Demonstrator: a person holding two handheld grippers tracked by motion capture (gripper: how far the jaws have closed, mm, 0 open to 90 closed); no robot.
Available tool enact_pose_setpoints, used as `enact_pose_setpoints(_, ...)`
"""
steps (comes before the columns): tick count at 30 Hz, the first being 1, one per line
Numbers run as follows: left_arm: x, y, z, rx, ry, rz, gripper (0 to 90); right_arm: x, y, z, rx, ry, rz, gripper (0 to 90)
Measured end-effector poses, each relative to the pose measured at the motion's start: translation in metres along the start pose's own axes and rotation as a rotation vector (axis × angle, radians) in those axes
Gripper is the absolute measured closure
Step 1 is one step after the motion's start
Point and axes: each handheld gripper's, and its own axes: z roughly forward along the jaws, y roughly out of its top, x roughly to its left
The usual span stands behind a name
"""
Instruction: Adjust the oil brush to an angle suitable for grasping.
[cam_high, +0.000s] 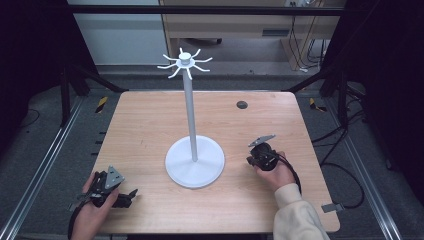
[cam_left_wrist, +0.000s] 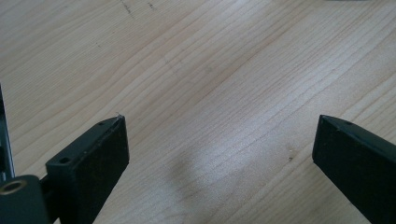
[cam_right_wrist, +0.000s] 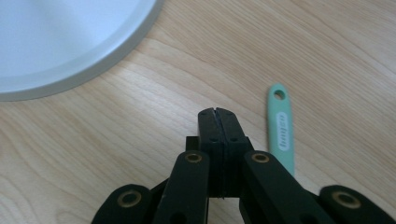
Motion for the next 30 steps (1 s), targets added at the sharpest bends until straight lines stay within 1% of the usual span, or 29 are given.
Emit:
enact_pose_setpoints(4, -0.001, 0.000, 0.000, 0.002, 0.002, 0.003, 3.4, -0.007, -0.002, 0.000, -0.007, -0.026, 0.028, 90.0)
enact_pose_setpoints(7, 0.000, 0.000, 0.000, -0.001, 0.003, -0.001, 3.4, -0.011, -0.003, 0.001, 0.003, -0.044, 0.039, 90.0)
enact_pose_setpoints(13, 0.000, 0.001, -0.001, -0.001, 0.018, 0.001, 3.4, -0.014, -0.005, 0.006, 0.025, -0.058, 0.047, 90.0)
enact_pose_setpoints(15, 0.000, 0.001, -0.001, -0.007, 0.021, -0.008, 3.4, -0.016, -0.005, 0.007, 0.033, -0.062, 0.065, 90.0)
enact_pose_setpoints(26, 0.000, 0.001, -0.001, -0.007, 0.018, -0.013, 3.4, -0.019, -0.008, 0.010, 0.067, -0.072, 0.074, 90.0)
enact_pose_setpoints(29, 0.001, 0.001, -0.001, 0.001, 0.017, -0.002, 3.4, -0.021, -0.008, 0.010, 0.063, -0.080, 0.083, 90.0)
enact_pose_setpoints(30, 0.000, 0.001, -0.001, -0.005, 0.016, -0.009, 3.4, -0.021, -0.008, 0.010, 0.064, -0.083, 0.091, 90.0)
